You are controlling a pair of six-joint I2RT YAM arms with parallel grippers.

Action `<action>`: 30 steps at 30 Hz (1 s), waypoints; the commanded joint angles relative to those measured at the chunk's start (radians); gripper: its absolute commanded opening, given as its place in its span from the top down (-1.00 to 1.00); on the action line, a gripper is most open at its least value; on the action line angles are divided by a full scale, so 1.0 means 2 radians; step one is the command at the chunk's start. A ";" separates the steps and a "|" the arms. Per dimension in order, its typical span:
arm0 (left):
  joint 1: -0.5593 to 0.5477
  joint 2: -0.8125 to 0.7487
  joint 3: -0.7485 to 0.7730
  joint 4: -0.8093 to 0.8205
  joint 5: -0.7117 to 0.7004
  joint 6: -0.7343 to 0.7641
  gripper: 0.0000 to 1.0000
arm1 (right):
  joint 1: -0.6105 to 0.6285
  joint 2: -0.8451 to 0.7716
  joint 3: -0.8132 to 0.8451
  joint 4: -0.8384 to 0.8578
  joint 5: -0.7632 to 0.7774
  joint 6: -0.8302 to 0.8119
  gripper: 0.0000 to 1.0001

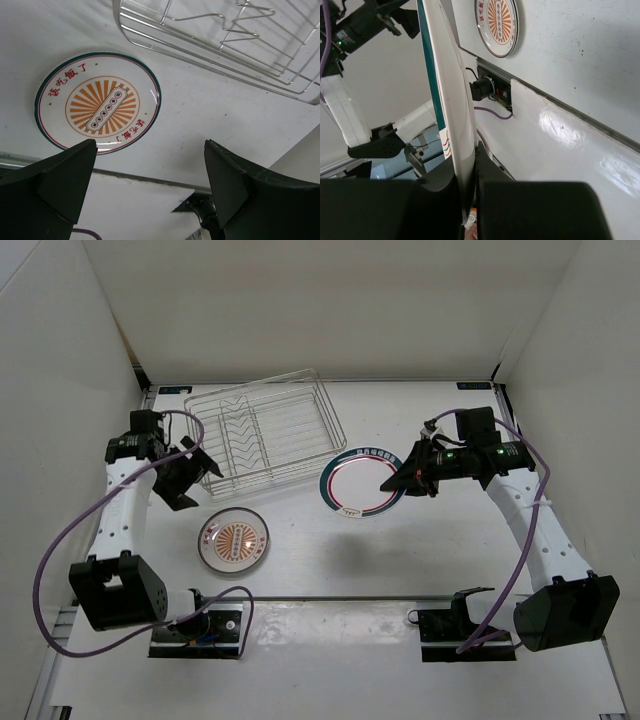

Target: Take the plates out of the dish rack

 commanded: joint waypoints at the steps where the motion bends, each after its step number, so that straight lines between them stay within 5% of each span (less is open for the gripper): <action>1: -0.001 0.025 -0.004 -0.030 0.006 -0.021 -1.00 | -0.005 -0.006 0.001 0.006 -0.023 -0.003 1.00; 8: 0.006 0.031 -0.044 0.018 -0.003 -0.071 -0.95 | -0.005 -0.006 0.008 0.012 -0.032 -0.008 1.00; 24: 0.068 0.131 0.025 0.019 0.039 -0.168 -0.98 | -0.003 -0.010 0.001 0.009 -0.038 -0.011 1.00; 30: 0.088 0.138 -0.017 0.071 0.079 -0.181 -0.65 | -0.004 -0.009 -0.001 0.009 -0.039 -0.010 1.00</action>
